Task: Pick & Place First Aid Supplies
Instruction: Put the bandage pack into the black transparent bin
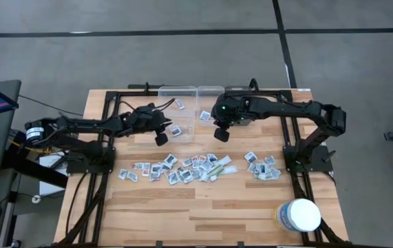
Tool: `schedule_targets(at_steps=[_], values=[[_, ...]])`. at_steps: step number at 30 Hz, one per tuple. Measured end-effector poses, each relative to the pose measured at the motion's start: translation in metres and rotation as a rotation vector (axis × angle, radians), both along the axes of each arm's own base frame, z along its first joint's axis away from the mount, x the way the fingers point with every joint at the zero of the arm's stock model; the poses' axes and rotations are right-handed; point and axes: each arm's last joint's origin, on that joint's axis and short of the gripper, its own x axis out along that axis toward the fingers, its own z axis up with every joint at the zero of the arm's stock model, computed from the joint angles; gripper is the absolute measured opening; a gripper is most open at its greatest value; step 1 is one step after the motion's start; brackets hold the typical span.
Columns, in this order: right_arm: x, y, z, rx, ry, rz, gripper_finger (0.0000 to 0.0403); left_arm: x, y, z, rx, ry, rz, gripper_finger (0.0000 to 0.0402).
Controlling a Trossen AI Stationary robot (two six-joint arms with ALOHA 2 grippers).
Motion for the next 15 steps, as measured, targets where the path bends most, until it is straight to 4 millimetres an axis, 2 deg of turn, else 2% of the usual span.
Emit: schedule_targets(at_steps=[9, 15], values=[[0.000, 0.009, 0.000, 0.002, 0.016, 0.026, 0.0000, -0.017, -0.022, 0.030, 0.063, -0.139, -0.028, 0.0058], [-0.015, 0.018, 0.007, 0.022, 0.094, 0.043, 0.0000, -0.027, -0.041, 0.033, 0.087, -0.074, -0.015, 0.0056]])
